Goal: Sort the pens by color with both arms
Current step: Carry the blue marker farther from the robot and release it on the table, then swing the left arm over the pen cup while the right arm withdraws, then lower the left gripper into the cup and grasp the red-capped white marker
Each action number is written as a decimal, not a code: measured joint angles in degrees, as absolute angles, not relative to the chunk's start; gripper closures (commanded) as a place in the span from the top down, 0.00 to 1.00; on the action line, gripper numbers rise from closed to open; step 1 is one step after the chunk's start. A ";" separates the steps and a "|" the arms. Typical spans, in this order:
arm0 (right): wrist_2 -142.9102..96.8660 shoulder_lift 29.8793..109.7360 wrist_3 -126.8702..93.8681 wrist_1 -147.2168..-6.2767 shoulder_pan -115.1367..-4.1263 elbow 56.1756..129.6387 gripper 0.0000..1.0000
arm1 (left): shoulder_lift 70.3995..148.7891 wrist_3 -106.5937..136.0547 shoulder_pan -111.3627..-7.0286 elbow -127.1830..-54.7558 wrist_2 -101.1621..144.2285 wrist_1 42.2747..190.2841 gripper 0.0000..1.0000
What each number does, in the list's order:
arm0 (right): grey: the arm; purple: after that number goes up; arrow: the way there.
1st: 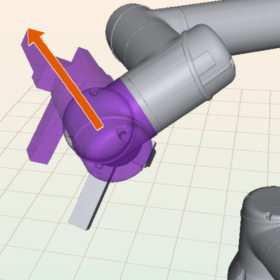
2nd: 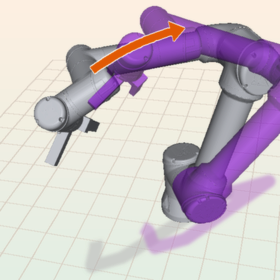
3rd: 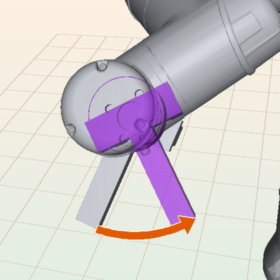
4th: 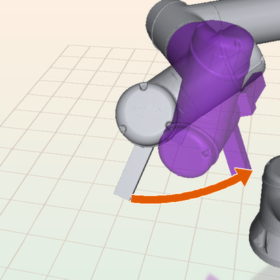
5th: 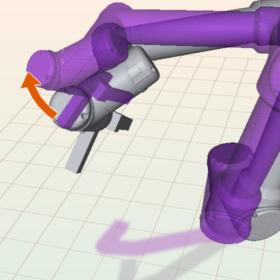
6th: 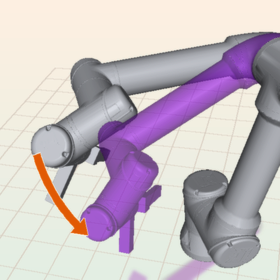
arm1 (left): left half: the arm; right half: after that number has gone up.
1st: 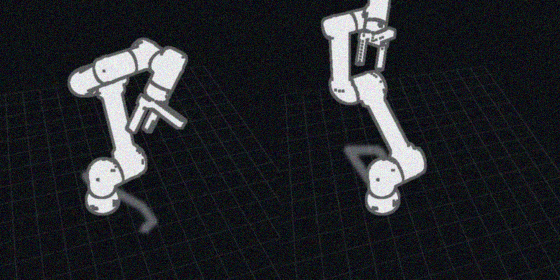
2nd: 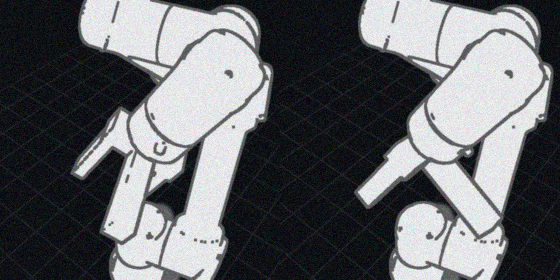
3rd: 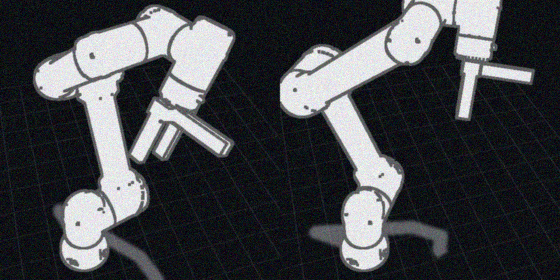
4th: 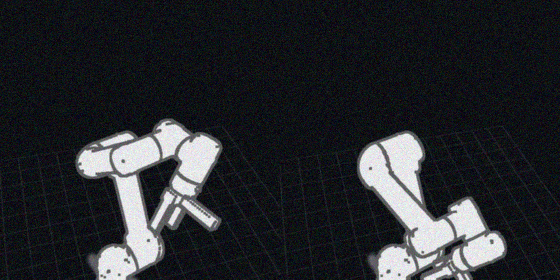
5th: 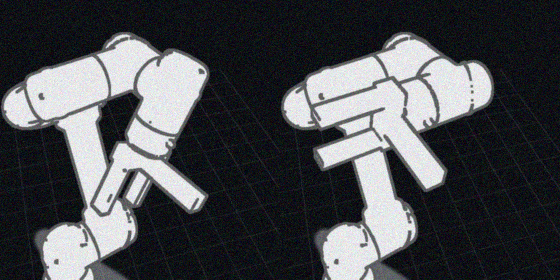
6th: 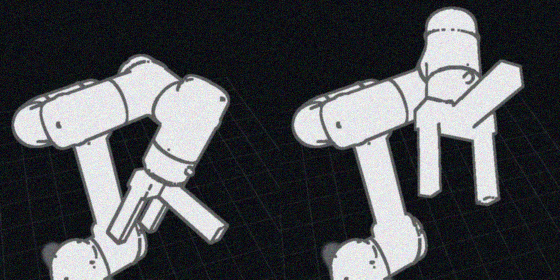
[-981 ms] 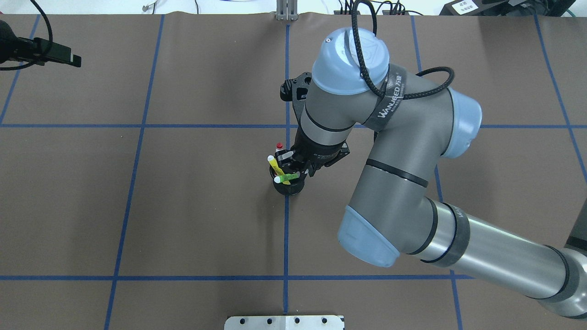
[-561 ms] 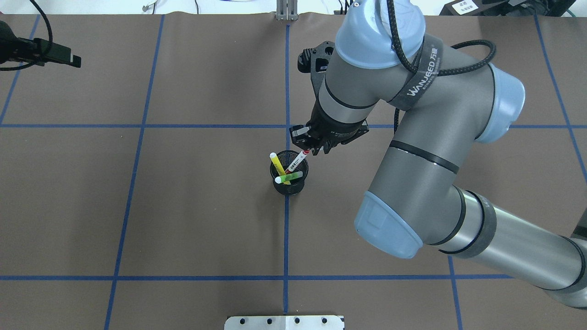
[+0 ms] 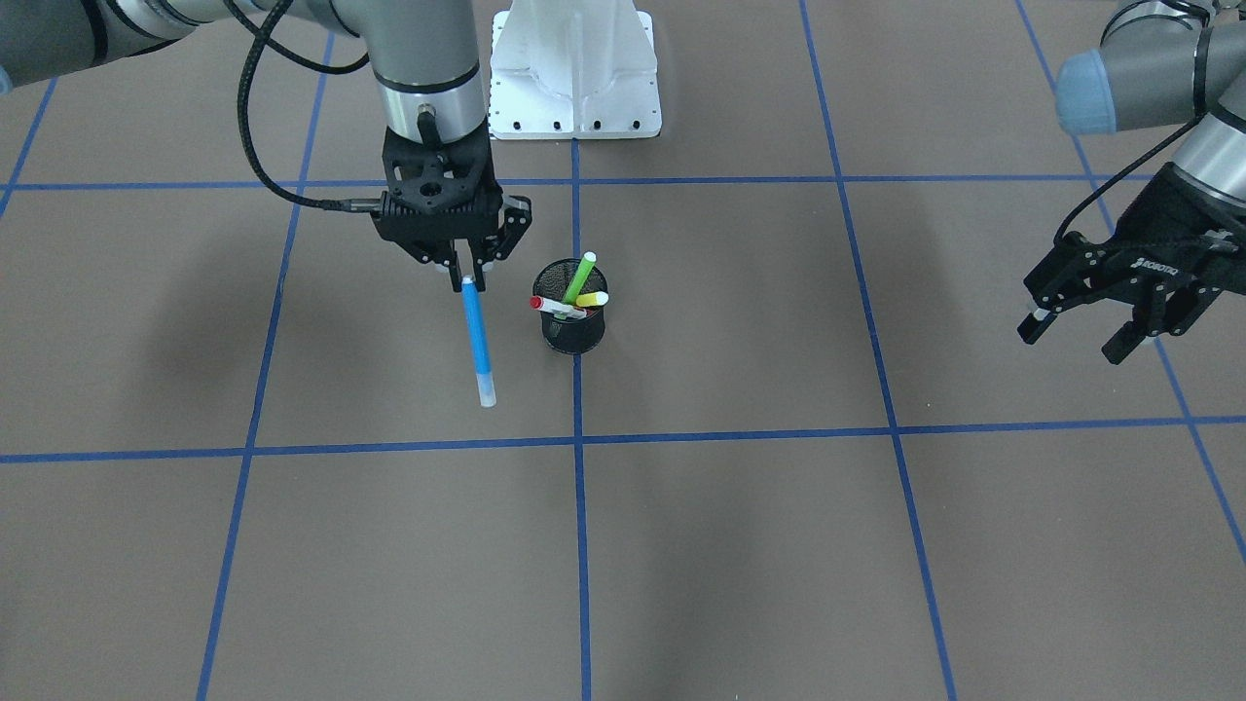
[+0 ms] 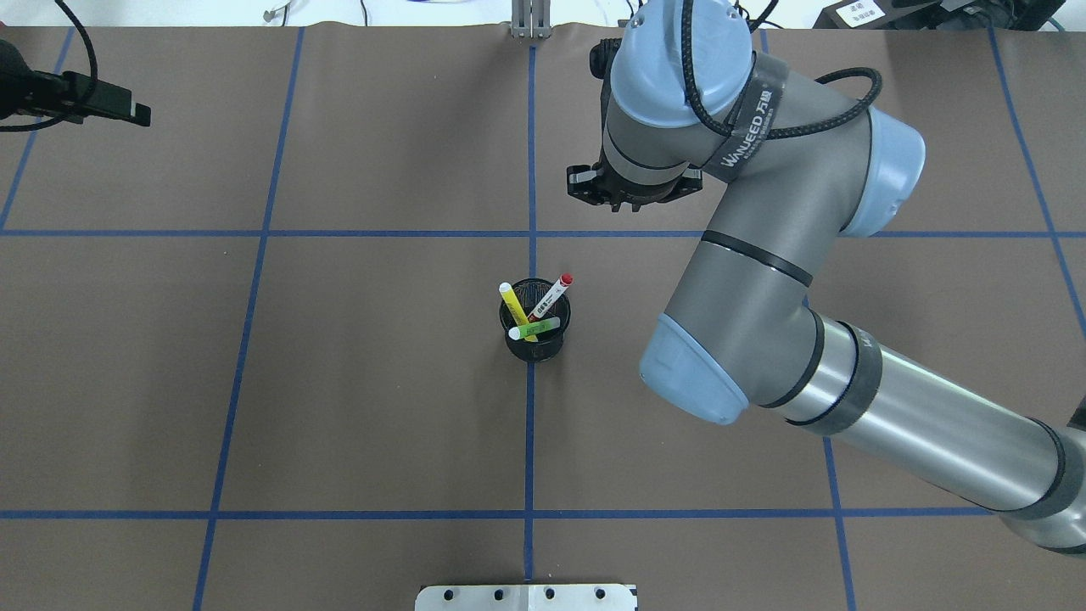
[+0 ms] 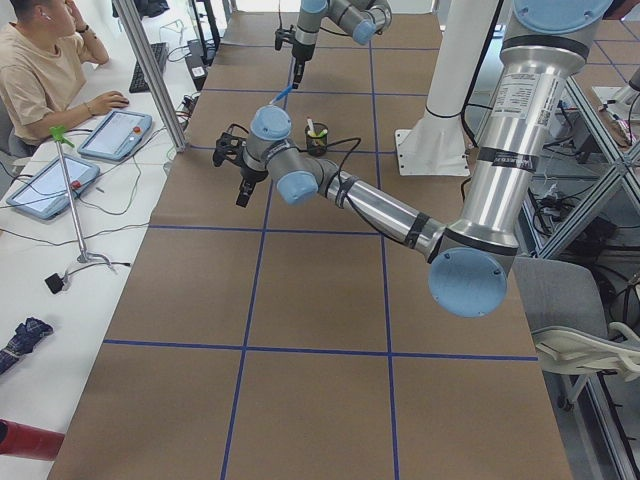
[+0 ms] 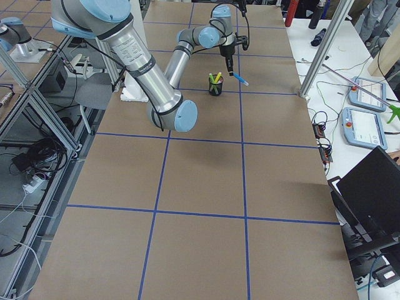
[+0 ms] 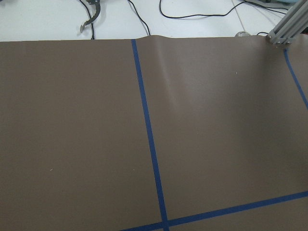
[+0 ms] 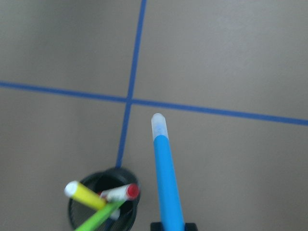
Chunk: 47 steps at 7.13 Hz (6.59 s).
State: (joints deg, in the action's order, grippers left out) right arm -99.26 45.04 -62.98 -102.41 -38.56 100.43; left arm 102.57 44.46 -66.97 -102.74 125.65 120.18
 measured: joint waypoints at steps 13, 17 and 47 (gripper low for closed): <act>-89.43 43.71 -71.44 -70.78 -37.29 74.65 0.99 | 104.36 44.67 -66.53 -102.24 125.35 119.79 1.00; -111.85 44.00 -57.85 -74.89 -52.71 76.41 1.00 | 114.44 48.55 -63.39 -102.78 123.24 105.60 1.00; -131.24 54.23 -30.76 -79.10 -69.15 83.17 1.00 | 166.27 61.44 -31.73 -56.82 113.64 66.11 0.39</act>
